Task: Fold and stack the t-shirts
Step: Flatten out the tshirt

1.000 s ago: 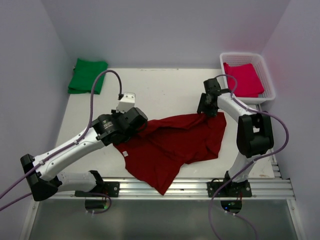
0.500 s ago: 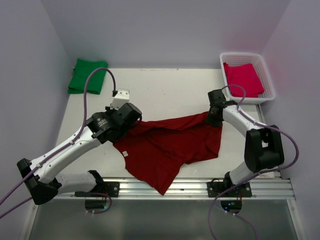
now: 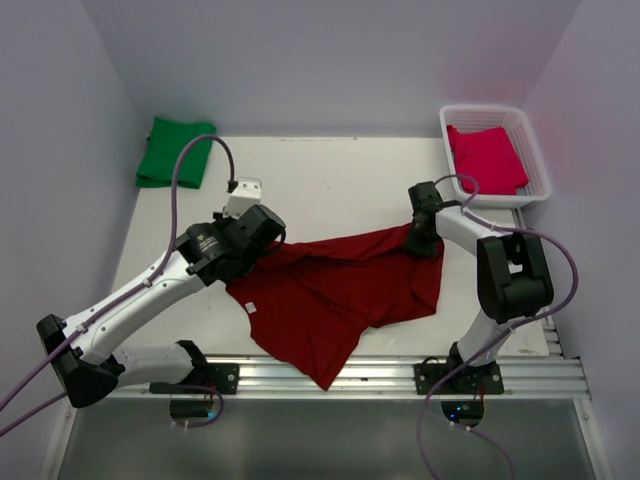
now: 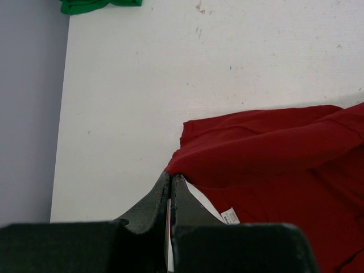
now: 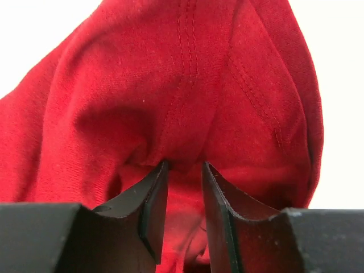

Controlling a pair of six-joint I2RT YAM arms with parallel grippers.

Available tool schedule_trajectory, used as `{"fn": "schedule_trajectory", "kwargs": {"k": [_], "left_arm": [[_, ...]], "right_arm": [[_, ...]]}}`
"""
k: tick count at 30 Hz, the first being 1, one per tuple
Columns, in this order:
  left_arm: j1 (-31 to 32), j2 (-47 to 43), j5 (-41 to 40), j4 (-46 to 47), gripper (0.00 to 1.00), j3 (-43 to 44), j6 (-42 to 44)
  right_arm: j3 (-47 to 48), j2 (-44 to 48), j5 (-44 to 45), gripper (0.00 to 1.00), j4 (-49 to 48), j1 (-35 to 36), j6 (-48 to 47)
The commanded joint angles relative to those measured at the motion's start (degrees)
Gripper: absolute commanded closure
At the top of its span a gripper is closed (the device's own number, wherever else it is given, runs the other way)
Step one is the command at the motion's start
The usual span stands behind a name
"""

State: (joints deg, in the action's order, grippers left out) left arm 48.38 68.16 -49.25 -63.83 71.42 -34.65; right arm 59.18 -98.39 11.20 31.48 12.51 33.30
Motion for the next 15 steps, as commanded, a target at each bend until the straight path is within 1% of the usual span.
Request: {"fn": "schedule_trajectory", "kwargs": {"k": [1, 6, 7, 8, 12, 15], "left_arm": [[-0.4, -0.9, -0.1, 2.0, 1.00, 0.2, 0.7], [-0.4, -1.0, 0.4, 2.0, 1.00, -0.1, 0.6], [-0.4, -1.0, 0.6, 2.0, 1.00, -0.1, 0.5], [-0.4, -1.0, 0.7, 2.1, 1.00, -0.1, 0.5], [-0.4, -1.1, 1.5, 2.5, 1.00, -0.3, 0.6], [-0.4, -1.4, 1.7, 2.5, 1.00, -0.5, 0.6]], "right_arm": [[4.1, -0.7, 0.5, 0.65, -2.1, 0.1, -0.6], [5.0, -2.2, 0.8, 0.69, -2.6, 0.0, -1.0], [5.1, -2.2, 0.8, 0.75, -2.7, 0.0, -1.0], [5.1, -2.2, 0.8, 0.78, -3.0, 0.0, -1.1], [5.0, -1.5, 0.8, 1.00, -3.3, 0.1, -1.4], [4.5, -0.5, 1.0, 1.00, -3.2, 0.0, -1.5]]}}
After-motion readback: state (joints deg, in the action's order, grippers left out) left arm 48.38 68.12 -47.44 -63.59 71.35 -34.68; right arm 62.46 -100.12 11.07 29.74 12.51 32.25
